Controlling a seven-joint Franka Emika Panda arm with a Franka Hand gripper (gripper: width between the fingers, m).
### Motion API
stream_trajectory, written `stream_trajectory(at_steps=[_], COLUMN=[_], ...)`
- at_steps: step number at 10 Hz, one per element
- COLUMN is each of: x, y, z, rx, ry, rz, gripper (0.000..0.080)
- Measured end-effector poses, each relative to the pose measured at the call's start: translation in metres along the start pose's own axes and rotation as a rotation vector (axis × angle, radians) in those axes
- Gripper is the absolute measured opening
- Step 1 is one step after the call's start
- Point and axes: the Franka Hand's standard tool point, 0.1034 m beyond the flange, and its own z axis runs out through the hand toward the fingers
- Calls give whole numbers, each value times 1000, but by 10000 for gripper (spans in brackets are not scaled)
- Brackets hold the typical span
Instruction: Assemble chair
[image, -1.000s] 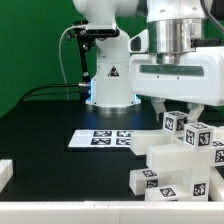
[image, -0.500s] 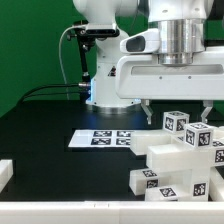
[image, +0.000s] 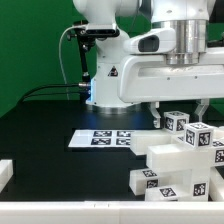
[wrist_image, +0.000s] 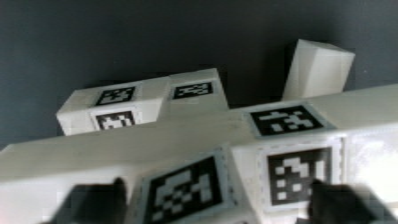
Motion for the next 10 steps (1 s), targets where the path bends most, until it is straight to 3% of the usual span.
stream_trajectory(at_steps=[1, 2, 3, 7, 10], x=[0, 0, 1, 3, 6], y=[0, 1, 5, 6, 9], z=[0, 0, 0, 1, 0], rx=[0, 1, -2, 2, 55], ry=[0, 1, 9, 51, 67], rz=[1, 118, 258, 709, 971], gripper=[354, 354, 262, 262, 263])
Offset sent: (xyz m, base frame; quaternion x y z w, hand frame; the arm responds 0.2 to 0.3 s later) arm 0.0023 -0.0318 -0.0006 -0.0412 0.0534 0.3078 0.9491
